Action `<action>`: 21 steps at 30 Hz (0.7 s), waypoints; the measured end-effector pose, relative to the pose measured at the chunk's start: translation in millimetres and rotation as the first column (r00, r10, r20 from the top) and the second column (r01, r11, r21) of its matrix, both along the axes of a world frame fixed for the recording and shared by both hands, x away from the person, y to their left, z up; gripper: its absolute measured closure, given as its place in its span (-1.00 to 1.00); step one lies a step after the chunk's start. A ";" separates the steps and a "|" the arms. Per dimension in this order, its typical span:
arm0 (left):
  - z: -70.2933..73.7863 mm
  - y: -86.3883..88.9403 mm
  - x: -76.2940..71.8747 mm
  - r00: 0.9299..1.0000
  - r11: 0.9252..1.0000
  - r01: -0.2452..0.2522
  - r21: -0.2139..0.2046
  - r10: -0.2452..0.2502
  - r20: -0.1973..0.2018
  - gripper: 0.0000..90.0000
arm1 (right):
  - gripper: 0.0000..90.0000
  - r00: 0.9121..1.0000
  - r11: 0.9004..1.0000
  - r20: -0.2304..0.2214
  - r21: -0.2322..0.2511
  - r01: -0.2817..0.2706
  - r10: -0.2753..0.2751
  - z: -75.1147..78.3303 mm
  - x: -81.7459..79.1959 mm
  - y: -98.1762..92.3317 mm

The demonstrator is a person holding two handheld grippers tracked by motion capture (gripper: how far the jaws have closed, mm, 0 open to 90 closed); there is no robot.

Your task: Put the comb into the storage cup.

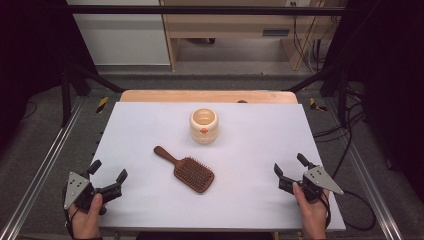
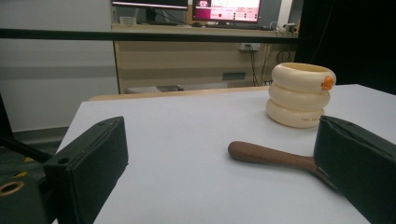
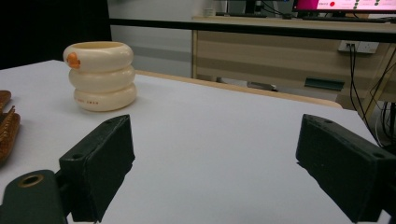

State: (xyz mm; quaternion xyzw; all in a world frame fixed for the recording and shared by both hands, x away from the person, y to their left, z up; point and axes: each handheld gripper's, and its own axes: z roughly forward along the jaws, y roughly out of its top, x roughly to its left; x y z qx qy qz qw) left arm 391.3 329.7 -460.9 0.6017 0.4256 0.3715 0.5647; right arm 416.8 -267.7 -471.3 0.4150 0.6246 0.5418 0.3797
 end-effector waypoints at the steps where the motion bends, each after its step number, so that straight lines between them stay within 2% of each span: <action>1: -0.3 -0.2 0.1 1.000 1.000 0.001 -0.004 -0.001 -0.005 -0.93 | -0.76 1.000 1.000 -0.004 -0.001 0.003 -0.003 -0.4 0.0 -0.3; 6: -0.1 0.4 0.1 1.000 1.000 -0.005 -0.011 0.005 -0.013 -0.93 | -0.78 1.000 1.000 -0.010 -0.004 0.010 -0.010 -0.8 0.1 -0.4; 9: -1.2 0.7 1.5 0.999 1.000 -0.012 -0.016 0.011 -0.031 -0.94 | -0.80 1.000 1.000 -0.008 -0.006 0.015 -0.015 -0.9 0.6 -0.3; 13: -1.0 -1.0 1.4 0.999 1.000 -0.014 -0.005 0.014 -0.031 -0.94 | -0.80 1.000 1.000 -0.008 0.000 0.020 -0.020 -0.4 -0.3 -0.8; 21: -0.8 -8.6 1.7 0.998 1.000 0.028 0.000 -0.028 -0.059 -0.95 | -0.81 1.000 1.000 -0.010 0.005 0.021 -0.021 -0.2 -0.3 -0.3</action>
